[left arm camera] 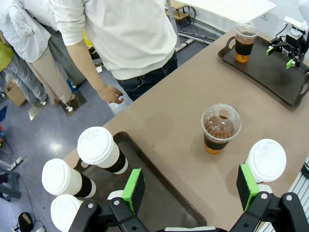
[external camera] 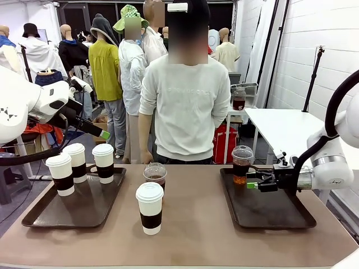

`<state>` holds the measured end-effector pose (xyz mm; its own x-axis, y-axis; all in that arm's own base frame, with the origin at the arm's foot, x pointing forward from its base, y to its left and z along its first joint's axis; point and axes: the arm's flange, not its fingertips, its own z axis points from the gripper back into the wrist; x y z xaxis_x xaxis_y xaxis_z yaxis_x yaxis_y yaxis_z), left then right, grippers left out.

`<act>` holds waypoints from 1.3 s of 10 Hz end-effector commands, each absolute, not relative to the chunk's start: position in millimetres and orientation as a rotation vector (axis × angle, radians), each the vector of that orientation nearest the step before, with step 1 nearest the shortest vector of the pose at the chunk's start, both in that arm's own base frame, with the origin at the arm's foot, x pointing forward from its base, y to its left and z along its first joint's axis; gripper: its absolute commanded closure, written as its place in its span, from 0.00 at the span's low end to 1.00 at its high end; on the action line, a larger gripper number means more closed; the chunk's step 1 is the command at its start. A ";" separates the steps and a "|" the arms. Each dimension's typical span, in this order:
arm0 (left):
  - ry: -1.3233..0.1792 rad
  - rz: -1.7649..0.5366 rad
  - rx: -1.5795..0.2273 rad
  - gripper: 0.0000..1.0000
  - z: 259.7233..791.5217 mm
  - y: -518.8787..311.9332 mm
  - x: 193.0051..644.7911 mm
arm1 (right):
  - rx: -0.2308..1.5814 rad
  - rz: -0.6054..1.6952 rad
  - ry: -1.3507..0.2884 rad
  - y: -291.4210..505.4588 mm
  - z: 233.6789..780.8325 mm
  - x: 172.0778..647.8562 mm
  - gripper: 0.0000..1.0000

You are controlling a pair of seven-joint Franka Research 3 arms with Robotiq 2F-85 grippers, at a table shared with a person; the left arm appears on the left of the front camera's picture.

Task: Distribute the coffee onto the tray.
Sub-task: Pick up another iced Americano from the middle of the table and place it on the right Handle tray.

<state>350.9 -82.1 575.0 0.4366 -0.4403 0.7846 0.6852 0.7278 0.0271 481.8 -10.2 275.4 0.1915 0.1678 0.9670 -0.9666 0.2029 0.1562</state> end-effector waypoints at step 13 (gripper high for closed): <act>-0.868 -0.717 -0.339 0.00 574.6 -81.6 351.3 | 1.069 1.182 -1.040 107.5 260.1 484.1 0.00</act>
